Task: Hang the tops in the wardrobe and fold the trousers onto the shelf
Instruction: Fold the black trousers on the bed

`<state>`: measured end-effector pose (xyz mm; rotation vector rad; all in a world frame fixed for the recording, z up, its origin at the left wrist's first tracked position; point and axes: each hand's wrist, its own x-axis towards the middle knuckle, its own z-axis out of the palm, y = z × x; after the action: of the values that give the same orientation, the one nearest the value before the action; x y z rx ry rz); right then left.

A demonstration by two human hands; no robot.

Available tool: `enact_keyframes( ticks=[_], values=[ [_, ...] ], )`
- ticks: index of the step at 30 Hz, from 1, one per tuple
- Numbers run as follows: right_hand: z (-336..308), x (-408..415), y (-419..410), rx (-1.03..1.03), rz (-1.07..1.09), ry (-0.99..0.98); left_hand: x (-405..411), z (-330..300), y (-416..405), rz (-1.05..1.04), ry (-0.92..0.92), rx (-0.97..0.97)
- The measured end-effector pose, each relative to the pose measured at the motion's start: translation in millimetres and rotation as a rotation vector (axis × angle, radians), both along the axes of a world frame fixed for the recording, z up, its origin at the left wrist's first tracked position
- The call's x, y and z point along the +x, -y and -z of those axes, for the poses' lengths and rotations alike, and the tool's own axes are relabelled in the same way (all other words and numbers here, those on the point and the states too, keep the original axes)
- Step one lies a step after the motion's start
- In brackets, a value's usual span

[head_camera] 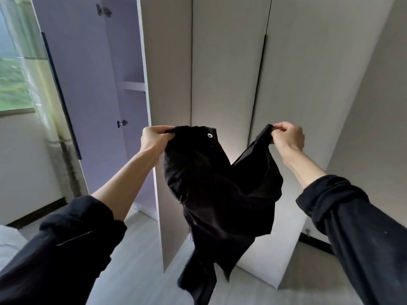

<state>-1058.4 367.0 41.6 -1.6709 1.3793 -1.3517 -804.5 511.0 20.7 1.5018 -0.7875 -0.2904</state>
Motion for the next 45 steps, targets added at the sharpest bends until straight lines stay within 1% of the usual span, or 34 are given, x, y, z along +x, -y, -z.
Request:
enact_keyframes(
  ticks=[4,8,11,14,17,22,25,29,32,35,38,42,43,45],
  values=[
    [11,1,-36,-0.037,-0.054,-0.225,4,19,-41,-0.039,0.156,0.142],
    [14,10,-93,-0.111,-0.167,-0.386,16,26,-104,-0.150,0.226,0.174],
    [6,24,-147,-0.130,-0.283,-0.442,31,27,-160,-0.226,0.208,0.155],
    [-1,42,-218,-0.162,-0.430,-0.441,45,28,-233,-0.279,0.226,0.134],
    [2,63,-297,-0.151,-0.670,-0.423,58,32,-313,-0.328,0.238,0.114],
    [32,101,-425,0.032,-1.082,-0.438,88,61,-460,-0.423,0.181,0.164],
    [69,136,-508,0.100,-1.316,-0.535,97,93,-563,-0.528,0.113,0.262],
    [125,178,-600,0.146,-1.572,-0.638,93,152,-666,-0.678,0.053,0.430],
    [177,201,-650,0.182,-1.684,-0.707,88,207,-721,-0.766,-0.103,0.479],
    [240,214,-684,0.390,-1.823,-0.833,74,264,-759,-0.807,-0.276,0.504],
    [290,226,-687,0.449,-1.849,-0.976,59,306,-774,-0.771,-0.401,0.607],
    [348,250,-652,0.386,-1.738,-1.074,46,357,-767,-0.765,-0.568,0.730],
    [365,262,-638,0.340,-1.708,-1.083,48,371,-762,-0.789,-0.574,0.768],
    [391,285,-613,0.244,-1.614,-1.105,54,387,-752,-0.811,-0.495,0.886]
  ],
)
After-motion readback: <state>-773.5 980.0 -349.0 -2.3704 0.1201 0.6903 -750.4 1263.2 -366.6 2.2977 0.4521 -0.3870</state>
